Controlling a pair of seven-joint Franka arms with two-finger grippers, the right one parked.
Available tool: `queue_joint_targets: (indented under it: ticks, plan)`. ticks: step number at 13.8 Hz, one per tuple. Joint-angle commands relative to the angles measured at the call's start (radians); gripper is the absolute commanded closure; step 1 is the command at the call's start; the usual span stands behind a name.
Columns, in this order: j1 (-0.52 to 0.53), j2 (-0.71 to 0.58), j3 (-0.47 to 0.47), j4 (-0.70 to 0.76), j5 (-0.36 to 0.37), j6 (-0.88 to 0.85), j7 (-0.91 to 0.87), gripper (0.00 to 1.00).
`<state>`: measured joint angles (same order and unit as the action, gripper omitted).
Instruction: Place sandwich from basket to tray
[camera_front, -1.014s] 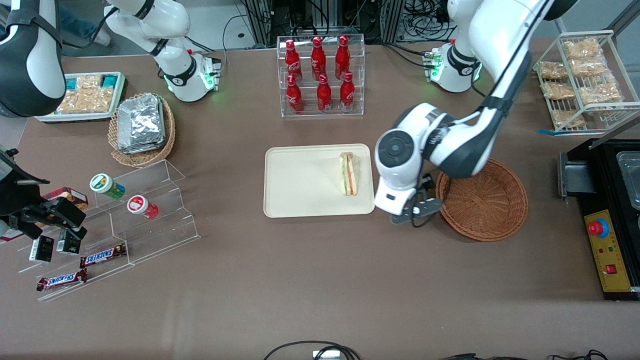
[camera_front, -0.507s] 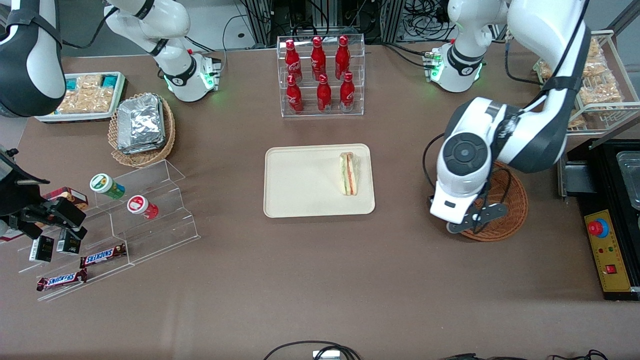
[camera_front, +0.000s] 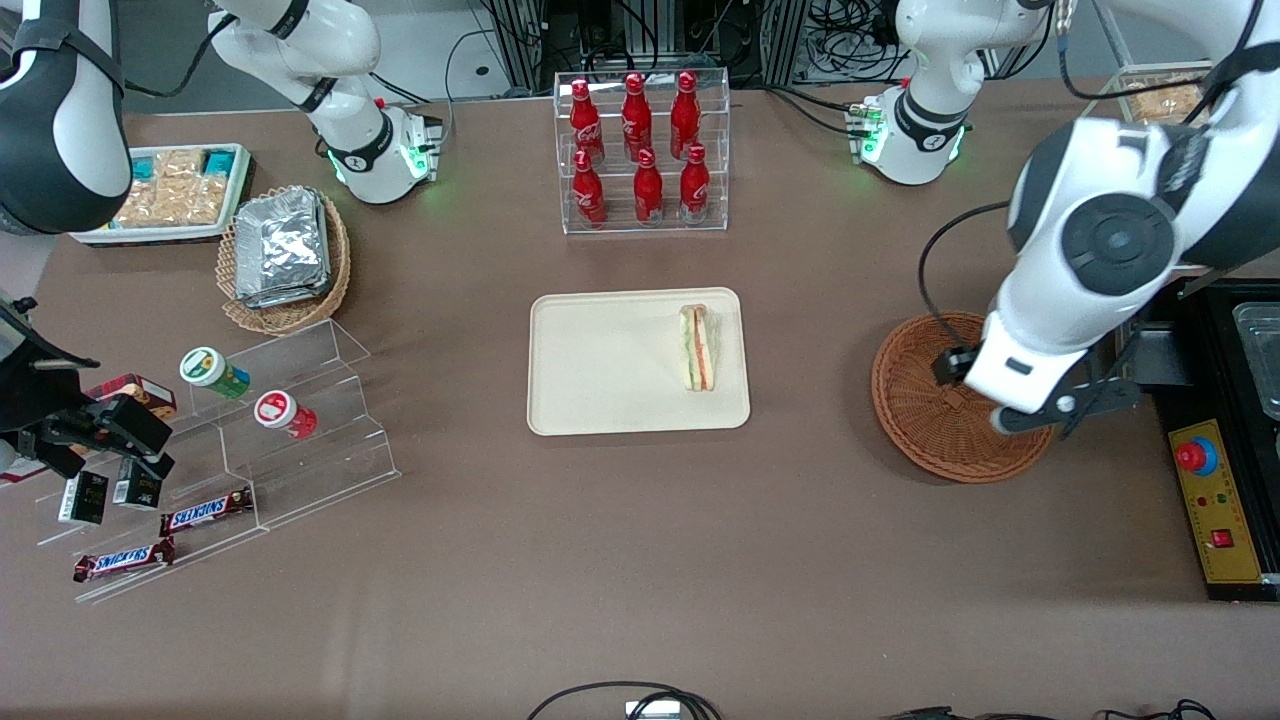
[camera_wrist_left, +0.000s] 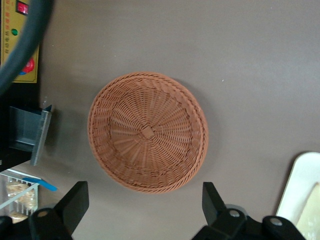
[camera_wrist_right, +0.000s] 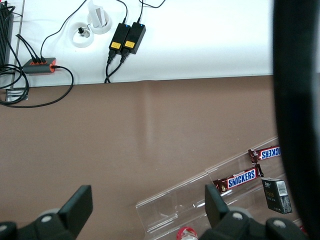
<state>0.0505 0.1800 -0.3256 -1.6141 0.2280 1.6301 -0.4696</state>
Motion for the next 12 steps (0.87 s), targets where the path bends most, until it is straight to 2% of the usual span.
queue_joint_targets:
  ticks: [1, 4, 8, 12]
  plan:
    - [0.008, -0.102, 0.063, -0.038, -0.084, -0.030, 0.165, 0.00]
    - [0.008, -0.160, 0.132, -0.032, -0.162, -0.082, 0.352, 0.00]
    - [0.025, -0.200, 0.142, -0.009, -0.162, -0.153, 0.520, 0.00]
    - [0.042, -0.203, 0.140, 0.006, -0.162, -0.182, 0.563, 0.00]
